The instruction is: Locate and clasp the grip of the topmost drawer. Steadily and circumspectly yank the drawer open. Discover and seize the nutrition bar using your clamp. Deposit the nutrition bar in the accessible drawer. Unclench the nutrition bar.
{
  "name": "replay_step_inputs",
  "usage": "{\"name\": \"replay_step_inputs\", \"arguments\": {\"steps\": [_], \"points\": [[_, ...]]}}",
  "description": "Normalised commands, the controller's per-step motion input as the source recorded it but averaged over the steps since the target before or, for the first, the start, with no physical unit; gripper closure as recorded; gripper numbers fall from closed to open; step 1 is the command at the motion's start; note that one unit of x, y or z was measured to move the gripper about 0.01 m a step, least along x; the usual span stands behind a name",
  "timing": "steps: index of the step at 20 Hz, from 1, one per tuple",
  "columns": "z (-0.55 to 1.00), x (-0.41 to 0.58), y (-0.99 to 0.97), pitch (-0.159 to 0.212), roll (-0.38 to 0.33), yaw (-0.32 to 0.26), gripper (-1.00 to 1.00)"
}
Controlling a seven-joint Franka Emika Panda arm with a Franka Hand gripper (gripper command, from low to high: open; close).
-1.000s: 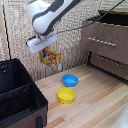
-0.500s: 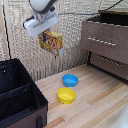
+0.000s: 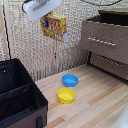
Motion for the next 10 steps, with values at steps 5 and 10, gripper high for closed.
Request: {"name": "replay_step_inputs", "arguments": {"steps": [5, 10], "points": [[0.73, 0.409, -0.45, 0.173, 0.025, -0.137, 1.0], [0.82, 0.506, -0.47, 0.129, 0.024, -0.127, 1.0]]}}
